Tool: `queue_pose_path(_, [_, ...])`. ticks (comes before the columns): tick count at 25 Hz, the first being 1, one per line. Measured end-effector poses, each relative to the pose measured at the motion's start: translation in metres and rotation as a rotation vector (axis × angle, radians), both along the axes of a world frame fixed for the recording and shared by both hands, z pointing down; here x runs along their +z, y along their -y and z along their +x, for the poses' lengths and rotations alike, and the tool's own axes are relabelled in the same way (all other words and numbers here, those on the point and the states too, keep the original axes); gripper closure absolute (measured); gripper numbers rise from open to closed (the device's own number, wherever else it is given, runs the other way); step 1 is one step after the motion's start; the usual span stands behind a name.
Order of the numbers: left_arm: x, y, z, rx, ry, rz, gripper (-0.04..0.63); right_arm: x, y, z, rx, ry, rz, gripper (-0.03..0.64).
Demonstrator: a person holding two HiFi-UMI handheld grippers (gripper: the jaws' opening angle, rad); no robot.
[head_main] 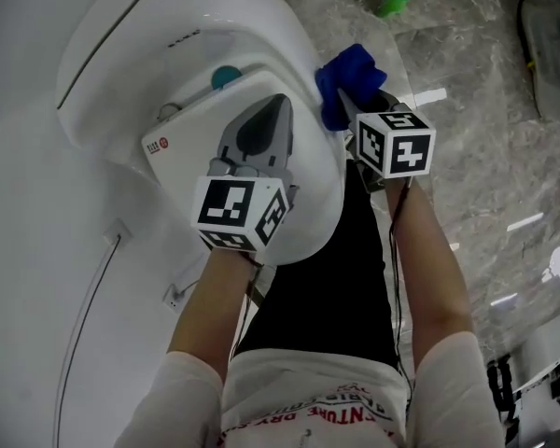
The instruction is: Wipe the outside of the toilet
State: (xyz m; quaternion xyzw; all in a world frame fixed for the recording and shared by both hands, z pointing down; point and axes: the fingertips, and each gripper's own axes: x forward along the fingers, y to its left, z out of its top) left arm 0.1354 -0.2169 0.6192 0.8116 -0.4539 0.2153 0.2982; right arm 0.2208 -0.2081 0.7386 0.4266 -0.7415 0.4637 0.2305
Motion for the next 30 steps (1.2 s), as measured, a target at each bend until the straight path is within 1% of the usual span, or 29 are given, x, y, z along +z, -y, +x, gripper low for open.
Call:
queue_pose_path(5, [0.007,-0.03,0.006,0.042,0.017,-0.014,0.589,0.012,-0.029,0.007,0.034,0.047,-0.021,0.54])
queue_pose_path(8, [0.011,-0.043,0.008,0.038,0.021,-0.021,0.589,0.018,-0.044,0.011,0.041,0.068,-0.045,0.54])
queue_pose_path(10, [0.012,-0.051,0.01,0.023,0.022,-0.02,0.589,0.021,-0.053,0.011,0.021,0.07,-0.045,0.54])
queue_pose_path(12, [0.011,-0.058,0.015,0.007,0.015,-0.017,0.589,0.024,-0.066,0.012,0.0,0.065,-0.041,0.54])
queue_pose_path(16, [0.009,-0.074,0.023,-0.05,0.018,0.003,0.589,0.032,-0.097,0.017,-0.014,0.091,-0.078,0.54])
queue_pose_path(19, [0.007,-0.095,0.033,-0.093,0.016,0.009,0.589,0.035,-0.123,0.02,-0.061,0.097,-0.095,0.54])
queue_pose_path(23, [0.006,-0.126,0.047,-0.11,0.03,0.016,0.589,0.035,-0.148,0.022,-0.121,0.074,-0.091,0.54])
queue_pose_path(30, [0.011,-0.19,0.05,-0.225,0.02,-0.014,0.589,0.037,-0.199,0.021,-0.214,0.052,-0.11,0.54])
